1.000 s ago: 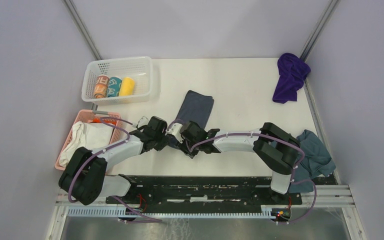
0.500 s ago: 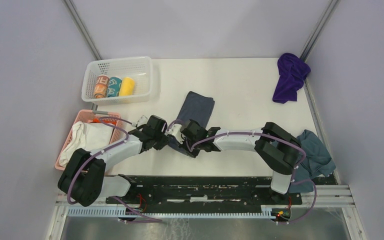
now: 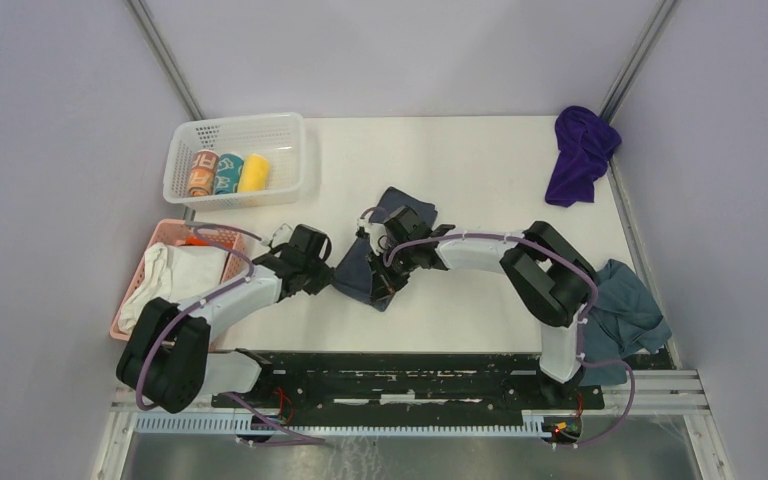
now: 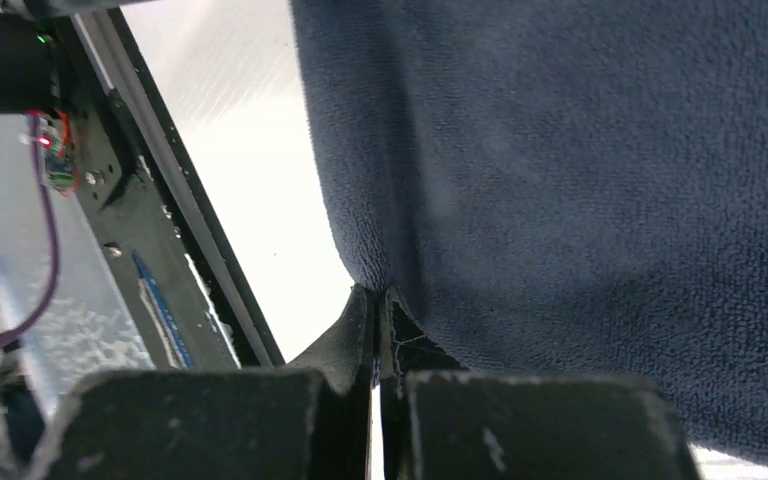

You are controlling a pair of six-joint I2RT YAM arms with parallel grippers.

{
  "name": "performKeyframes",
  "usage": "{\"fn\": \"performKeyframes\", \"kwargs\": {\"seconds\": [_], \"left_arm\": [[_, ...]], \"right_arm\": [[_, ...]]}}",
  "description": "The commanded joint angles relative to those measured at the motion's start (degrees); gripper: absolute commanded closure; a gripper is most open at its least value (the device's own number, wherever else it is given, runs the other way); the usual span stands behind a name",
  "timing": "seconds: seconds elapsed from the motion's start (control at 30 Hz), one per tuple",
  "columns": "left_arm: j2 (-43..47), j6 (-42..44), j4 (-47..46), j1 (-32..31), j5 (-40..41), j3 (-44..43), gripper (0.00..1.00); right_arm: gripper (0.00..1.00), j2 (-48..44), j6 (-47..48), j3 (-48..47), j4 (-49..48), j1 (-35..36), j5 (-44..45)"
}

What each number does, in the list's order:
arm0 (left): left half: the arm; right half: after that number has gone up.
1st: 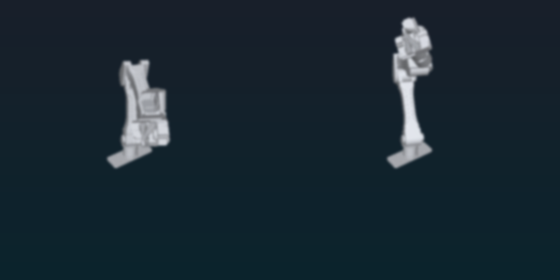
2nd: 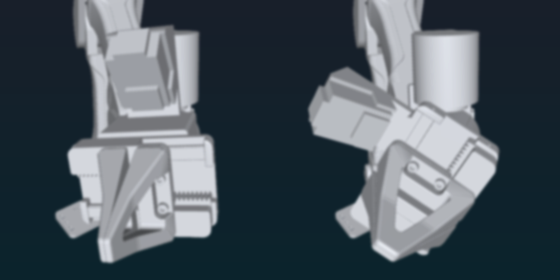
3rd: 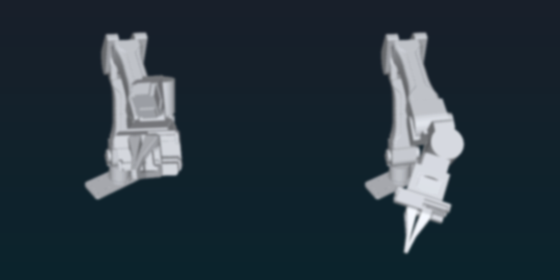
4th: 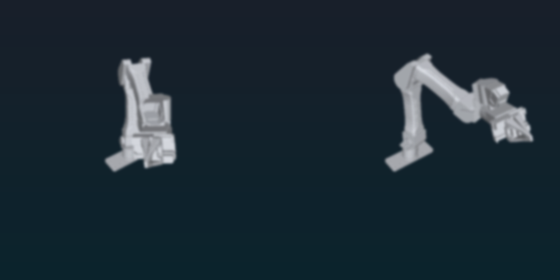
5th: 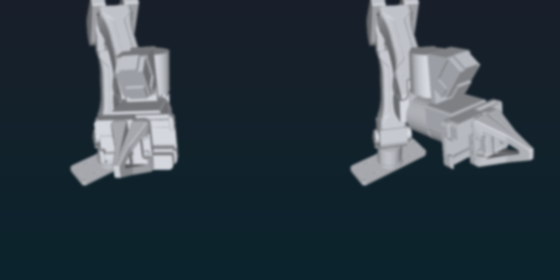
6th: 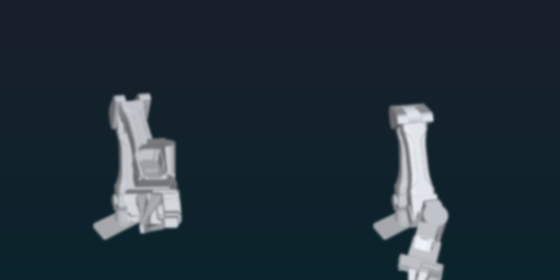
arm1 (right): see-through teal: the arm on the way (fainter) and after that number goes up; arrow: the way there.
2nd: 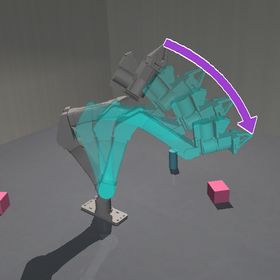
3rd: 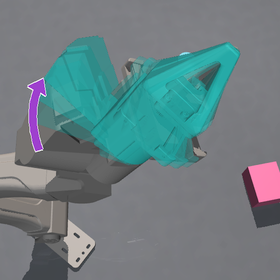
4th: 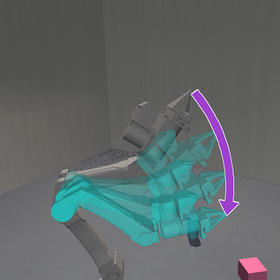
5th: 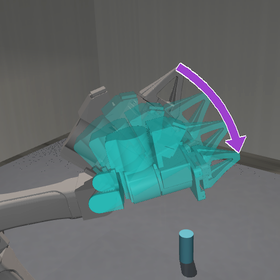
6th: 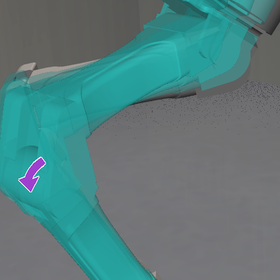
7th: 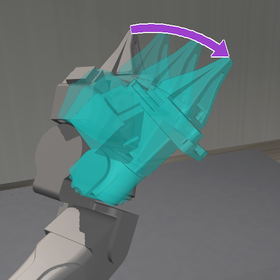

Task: Roll the towels
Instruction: Roll the towel at the center of the board.

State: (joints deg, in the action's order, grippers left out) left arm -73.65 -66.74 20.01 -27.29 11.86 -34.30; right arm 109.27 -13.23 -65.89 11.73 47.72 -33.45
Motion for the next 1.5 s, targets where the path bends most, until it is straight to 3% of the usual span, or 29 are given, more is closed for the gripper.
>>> {"fn": "performKeyframes", "kwargs": {"seconds": [0.0,0.27,0.47,0.57,0.77,0.9,1.13,1.47], "left_arm": [[-0.5,4.66,-2.08,1.29,0.01,-3.16,0.69],[-5.97,7.87,-5.13,2.66,-4.01,-5.57,0.68],[-6.56,9.3,-6.37,7.83,-6.71,-3.78,0.66],[-3.92,10.05,-7.03,11.7,-9.2,-1.48,0.58],[6.98,10.78,-7.21,14.89,-12.13,5.1,0.32],[14.09,10.19,-6.57,15.07,-15.09,9.55,0.26],[20.01,7.02,-7.67,14.91,-21.04,15.83,0.29],[13.68,3.97,-17.31,10.21,-23.72,15.85,0.38]], "right_arm": [[1.0,2.28,-7.27,0.71,-5.59,-3.11,-9.1],[0.97,6.04,-9.74,1.49,-6.19,-6.69,-9.8],[0.97,7.84,-10.19,0.86,-5.61,-7.68,-9.53],[0.97,8.53,-10.1,0.09,-4.32,-7.73,-9.52],[0.96,9.22,-10.34,-0.85,-3.43,-7.81,-9.73],[0.96,9.71,-10.43,-1.65,-2.51,-7.76,-9.86],[0.96,10.12,-10.98,-2.53,-1.88,-7.86,-9.89],[0.96,10.21,-11.14,-3.13,-1.02,-7.85,-9.53]]}}
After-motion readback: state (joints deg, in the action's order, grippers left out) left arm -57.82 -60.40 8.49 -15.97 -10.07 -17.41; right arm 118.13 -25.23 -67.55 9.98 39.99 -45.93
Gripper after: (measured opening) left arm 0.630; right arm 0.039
